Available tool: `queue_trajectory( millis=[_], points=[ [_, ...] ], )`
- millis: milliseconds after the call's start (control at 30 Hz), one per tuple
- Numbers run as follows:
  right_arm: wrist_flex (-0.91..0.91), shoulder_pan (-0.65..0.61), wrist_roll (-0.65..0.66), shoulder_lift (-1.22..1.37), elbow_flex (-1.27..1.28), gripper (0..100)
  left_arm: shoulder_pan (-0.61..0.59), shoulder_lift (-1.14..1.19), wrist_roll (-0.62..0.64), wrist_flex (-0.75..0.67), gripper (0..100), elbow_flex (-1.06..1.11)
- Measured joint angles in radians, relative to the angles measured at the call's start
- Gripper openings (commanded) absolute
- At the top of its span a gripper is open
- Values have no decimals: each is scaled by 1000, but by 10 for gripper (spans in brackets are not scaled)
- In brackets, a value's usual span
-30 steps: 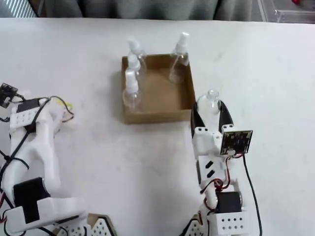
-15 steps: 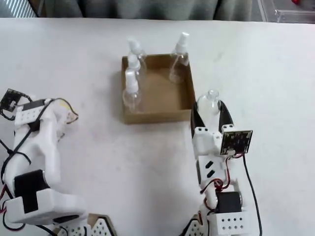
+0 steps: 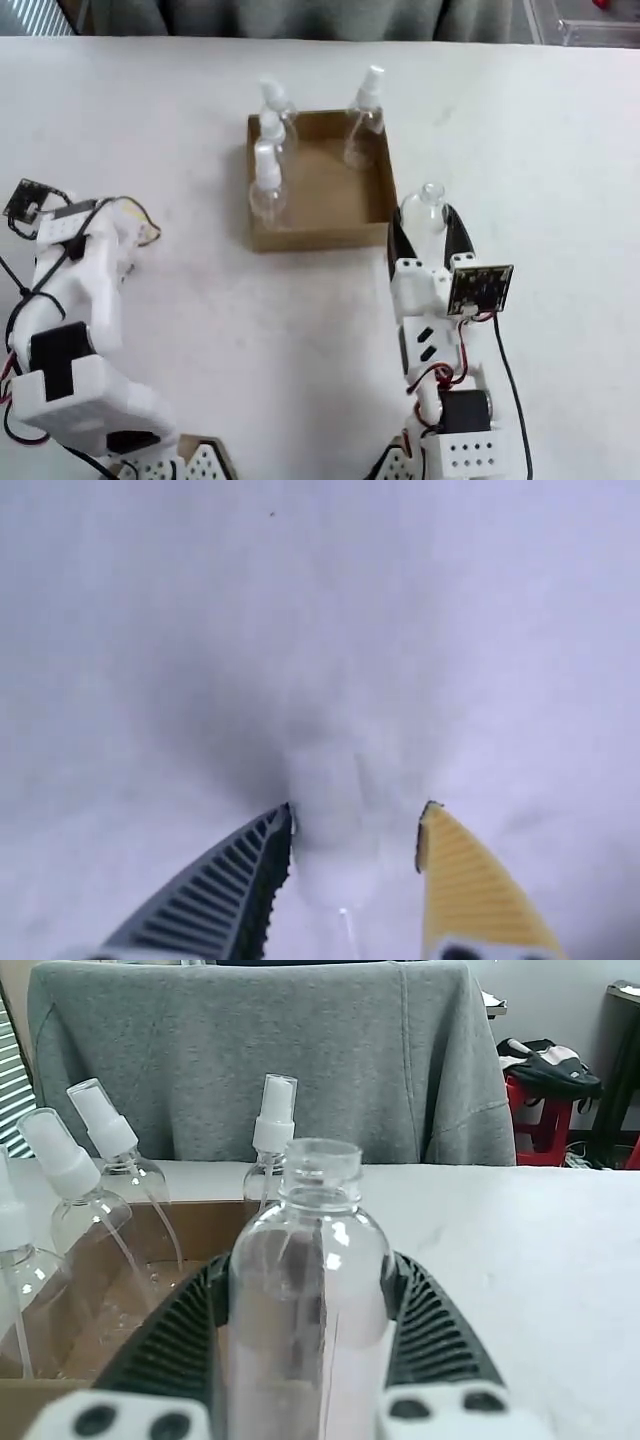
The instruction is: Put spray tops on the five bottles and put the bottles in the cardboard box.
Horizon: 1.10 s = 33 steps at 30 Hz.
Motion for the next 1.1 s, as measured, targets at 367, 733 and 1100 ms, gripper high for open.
queue_trajectory(
  millis=[367,733,1100],
  points=[
    [0,0,0,0,0,19,0,0,-31,0,21,-3],
    [0,-101,0,0,0,19,0,-264,-219,133,21,-15],
    [-198,-394,35,-3,0,19,86,-832,-427,135,24,8]
  ],
)
